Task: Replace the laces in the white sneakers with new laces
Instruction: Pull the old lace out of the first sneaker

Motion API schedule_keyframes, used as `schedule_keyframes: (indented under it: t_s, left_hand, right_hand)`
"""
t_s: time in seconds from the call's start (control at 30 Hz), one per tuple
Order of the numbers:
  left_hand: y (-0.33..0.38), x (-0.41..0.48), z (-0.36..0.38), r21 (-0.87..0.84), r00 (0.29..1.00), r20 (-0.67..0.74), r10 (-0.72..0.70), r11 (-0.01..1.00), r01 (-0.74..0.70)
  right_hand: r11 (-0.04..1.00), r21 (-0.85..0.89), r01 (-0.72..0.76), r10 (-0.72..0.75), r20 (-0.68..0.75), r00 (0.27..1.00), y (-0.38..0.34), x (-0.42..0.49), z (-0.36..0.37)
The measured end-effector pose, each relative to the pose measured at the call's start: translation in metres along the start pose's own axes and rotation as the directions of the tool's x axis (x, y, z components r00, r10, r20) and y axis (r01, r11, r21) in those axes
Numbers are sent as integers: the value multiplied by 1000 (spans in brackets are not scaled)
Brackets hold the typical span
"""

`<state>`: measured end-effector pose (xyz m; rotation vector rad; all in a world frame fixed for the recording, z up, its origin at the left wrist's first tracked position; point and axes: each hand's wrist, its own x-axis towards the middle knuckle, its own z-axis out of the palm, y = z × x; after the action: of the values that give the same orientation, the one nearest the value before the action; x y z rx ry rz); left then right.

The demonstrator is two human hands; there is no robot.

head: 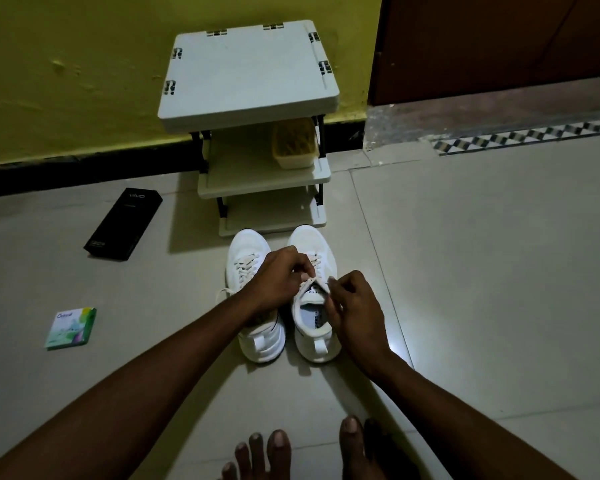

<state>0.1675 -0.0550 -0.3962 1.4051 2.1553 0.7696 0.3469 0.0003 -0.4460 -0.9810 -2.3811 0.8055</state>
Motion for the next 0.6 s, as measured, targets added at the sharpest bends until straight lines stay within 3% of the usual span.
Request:
schedule_keyframes:
  t_s: [0.17,0.4,0.6]
  left_hand:
    - [-2,1,-5,-11,997,22,72,997,-72]
    - [5,-1,5,311,968,87,236,916,-252]
    - [4,-2,10,387,969,97,226,889,-246]
  right_hand:
    - [1000,5,2,-2,-2,1000,-2,-1,2]
    - [1000,4,20,-20,-7,1000,-1,-1,4]
    - [1000,-1,8,-8,-3,1000,-1,0,7]
